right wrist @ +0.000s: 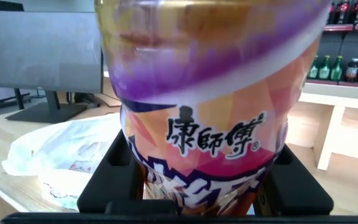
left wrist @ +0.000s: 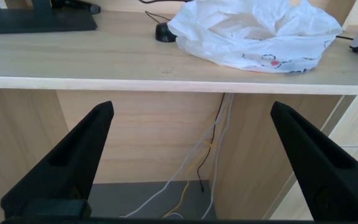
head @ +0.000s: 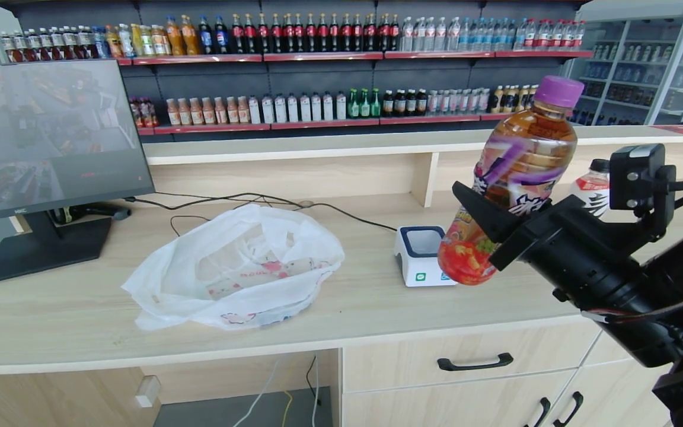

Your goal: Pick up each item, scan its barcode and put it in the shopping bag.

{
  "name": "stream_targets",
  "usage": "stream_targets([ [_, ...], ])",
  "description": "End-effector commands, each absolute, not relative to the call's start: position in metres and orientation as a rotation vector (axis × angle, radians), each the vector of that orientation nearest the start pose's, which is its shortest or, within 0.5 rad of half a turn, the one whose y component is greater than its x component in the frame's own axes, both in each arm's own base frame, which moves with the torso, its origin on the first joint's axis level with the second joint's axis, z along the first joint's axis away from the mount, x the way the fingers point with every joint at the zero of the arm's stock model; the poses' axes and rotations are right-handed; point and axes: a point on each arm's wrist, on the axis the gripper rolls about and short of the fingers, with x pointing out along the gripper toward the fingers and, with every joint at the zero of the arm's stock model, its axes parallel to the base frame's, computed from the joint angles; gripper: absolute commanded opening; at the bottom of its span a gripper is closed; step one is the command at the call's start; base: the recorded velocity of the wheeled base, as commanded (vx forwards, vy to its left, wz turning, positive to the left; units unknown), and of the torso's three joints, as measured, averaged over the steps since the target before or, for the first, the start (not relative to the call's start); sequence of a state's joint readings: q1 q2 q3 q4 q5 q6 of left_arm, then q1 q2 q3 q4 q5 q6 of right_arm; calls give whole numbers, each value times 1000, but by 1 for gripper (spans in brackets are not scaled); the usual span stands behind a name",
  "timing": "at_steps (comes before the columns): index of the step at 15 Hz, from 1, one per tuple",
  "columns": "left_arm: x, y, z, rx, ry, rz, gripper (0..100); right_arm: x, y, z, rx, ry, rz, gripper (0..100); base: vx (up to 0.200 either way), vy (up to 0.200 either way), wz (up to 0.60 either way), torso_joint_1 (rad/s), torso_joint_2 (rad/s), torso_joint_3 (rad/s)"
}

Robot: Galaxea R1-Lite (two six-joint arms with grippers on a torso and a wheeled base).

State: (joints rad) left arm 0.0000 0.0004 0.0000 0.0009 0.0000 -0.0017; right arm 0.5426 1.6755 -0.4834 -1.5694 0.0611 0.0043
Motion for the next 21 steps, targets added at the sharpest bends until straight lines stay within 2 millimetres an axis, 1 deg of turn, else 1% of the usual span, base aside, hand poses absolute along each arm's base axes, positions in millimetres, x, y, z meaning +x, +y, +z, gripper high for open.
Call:
stream_targets([
  [1,-23,0,75,-2,0,0,100,224,137,200,102,-364,600,0,0,200,0,-12,12,2],
  [4,-23,0,75,-2,0,0,100,226,134,200,107,-362,587,0,0,200,0,10,4,2],
  [6,-23,0,75,-2,0,0,100,228,135,199,105,-356,588,0,0,200,0,2,-2,9],
  [8,-23,0,75,-2,0,0,100,230,136,201,108,-368,587,0,0,200,0,5,5,5],
  [14,-23,0,75,-2,0,0,100,229,135,202,110,-372,584,0,0,200,0,2,3,4],
  [16,-23,0,75,0,0,0,100,232,130,200,104,-364,563,0,0,0,0,0,0,0],
  [21,-23,0,75,0,0,0,100,236,134,200,95,-367,567,0,0,0,0,0,0,0],
])
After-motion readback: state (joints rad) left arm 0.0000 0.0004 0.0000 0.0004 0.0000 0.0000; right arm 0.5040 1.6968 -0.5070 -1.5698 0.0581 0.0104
